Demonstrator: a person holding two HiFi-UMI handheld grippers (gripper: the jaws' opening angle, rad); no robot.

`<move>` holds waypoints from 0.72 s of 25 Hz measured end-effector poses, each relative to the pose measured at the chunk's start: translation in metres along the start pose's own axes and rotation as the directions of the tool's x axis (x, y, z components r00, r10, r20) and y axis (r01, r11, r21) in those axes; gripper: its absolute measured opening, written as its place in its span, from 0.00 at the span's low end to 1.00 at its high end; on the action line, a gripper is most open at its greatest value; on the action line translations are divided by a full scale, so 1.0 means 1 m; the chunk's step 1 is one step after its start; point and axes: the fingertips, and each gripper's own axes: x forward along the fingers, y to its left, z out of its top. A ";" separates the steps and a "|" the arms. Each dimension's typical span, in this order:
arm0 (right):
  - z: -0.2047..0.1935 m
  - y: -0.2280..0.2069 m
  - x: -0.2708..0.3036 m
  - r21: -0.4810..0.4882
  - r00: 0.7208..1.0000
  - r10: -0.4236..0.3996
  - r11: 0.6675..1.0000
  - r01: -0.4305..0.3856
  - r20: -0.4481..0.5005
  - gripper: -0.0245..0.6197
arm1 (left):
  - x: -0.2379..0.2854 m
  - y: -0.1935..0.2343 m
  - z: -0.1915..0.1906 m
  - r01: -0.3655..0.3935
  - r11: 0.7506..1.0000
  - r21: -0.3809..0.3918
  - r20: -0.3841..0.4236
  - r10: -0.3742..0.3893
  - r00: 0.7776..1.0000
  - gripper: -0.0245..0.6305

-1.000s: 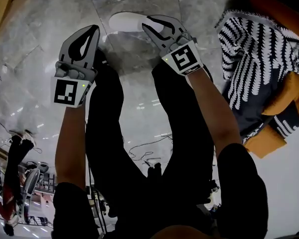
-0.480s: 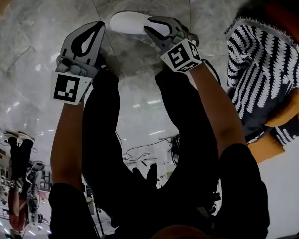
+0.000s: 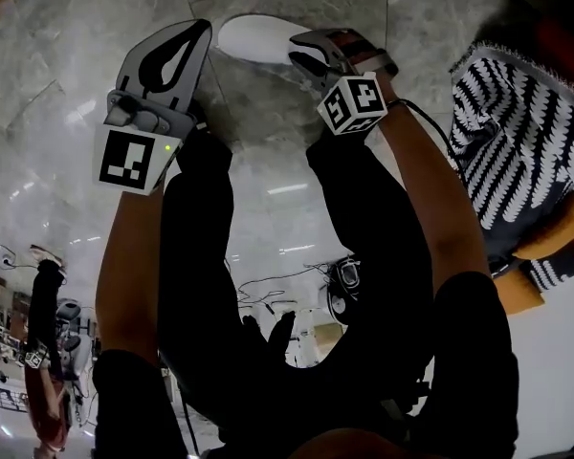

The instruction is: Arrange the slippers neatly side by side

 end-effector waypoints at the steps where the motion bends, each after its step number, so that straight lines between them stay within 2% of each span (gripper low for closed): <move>1: -0.003 0.000 0.004 -0.020 1.000 0.008 1.000 -0.008 -0.009 0.26 | 0.001 0.000 -0.002 0.005 1.000 0.003 -0.001 -0.005 1.000 0.06; 9: -0.022 0.007 0.034 -0.214 0.994 0.079 0.972 -0.093 -0.073 0.27 | 0.012 0.001 -0.022 0.059 0.998 0.029 -0.035 -0.058 0.998 0.06; 14: -0.027 0.005 0.041 -0.194 0.994 0.075 0.977 -0.089 -0.078 0.26 | 0.013 0.003 -0.021 0.058 0.998 0.037 -0.036 -0.057 0.998 0.06; 18: -0.028 0.002 0.041 -0.176 0.996 0.054 0.982 -0.065 -0.066 0.13 | 0.013 0.006 -0.020 0.055 0.998 0.036 -0.045 -0.053 0.998 0.06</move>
